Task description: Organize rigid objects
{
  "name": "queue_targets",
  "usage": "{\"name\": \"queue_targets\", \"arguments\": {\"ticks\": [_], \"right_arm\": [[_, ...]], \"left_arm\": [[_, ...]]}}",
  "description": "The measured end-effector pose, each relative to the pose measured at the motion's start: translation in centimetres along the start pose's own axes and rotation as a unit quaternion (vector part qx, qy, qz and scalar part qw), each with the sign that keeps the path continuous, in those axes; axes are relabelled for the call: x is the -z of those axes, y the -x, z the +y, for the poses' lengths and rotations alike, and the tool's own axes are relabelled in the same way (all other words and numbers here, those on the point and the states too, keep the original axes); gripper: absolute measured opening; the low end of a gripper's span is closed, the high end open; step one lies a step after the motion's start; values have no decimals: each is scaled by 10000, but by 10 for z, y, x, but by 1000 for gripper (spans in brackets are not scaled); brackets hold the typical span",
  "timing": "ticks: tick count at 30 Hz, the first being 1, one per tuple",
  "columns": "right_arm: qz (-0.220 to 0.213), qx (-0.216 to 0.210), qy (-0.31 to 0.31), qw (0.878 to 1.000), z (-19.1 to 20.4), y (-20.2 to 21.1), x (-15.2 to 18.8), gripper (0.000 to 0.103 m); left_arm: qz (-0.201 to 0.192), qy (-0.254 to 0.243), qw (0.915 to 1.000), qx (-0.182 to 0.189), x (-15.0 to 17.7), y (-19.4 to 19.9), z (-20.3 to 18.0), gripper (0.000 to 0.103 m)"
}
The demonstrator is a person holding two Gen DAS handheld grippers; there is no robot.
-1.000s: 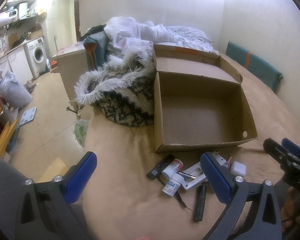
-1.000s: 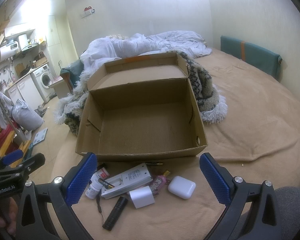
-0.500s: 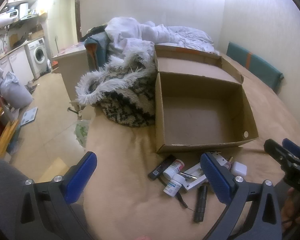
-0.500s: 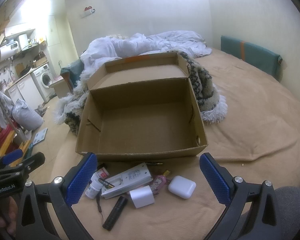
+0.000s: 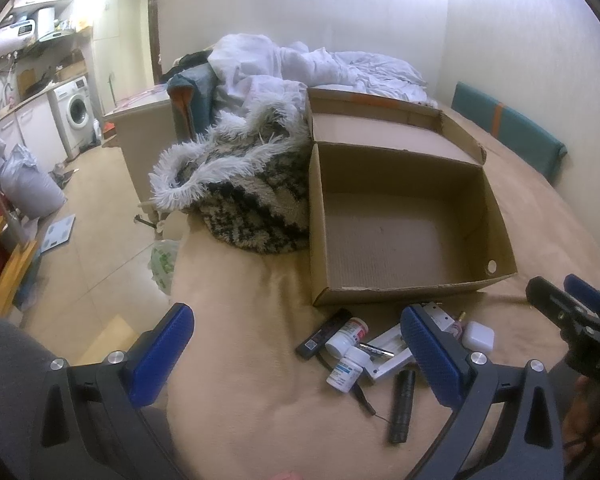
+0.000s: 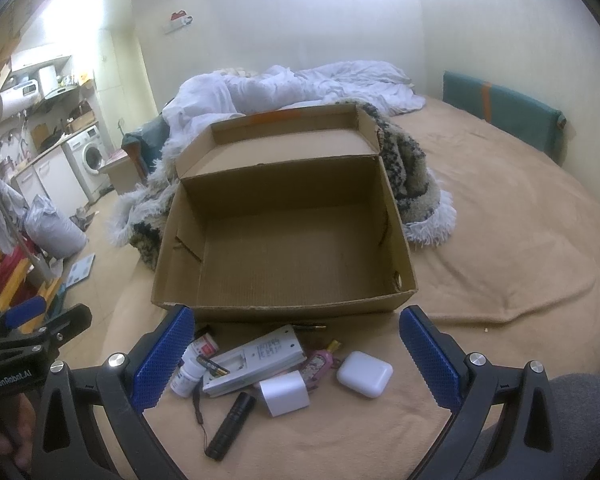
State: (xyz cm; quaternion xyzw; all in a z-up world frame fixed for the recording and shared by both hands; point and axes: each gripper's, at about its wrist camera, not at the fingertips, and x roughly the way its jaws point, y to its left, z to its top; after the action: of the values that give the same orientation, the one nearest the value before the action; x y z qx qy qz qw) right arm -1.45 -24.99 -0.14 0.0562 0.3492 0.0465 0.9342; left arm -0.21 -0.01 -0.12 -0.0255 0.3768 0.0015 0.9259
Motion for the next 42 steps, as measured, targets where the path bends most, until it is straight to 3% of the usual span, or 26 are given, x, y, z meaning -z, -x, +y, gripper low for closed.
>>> {"name": "queue_targets", "arguments": {"ticks": [34, 38, 42], "right_arm": [[1, 7, -2, 10000, 3, -1, 1, 103], [29, 1, -131, 9999, -1, -1, -1, 103], [144, -31, -310, 9994, -9, -4, -4, 103]], "left_arm": [[36, 30, 10000, -30, 0, -1, 2, 103], [134, 213, 9996, -90, -2, -4, 10, 103], [502, 593, 9968, -179, -6, -18, 24, 103]]}}
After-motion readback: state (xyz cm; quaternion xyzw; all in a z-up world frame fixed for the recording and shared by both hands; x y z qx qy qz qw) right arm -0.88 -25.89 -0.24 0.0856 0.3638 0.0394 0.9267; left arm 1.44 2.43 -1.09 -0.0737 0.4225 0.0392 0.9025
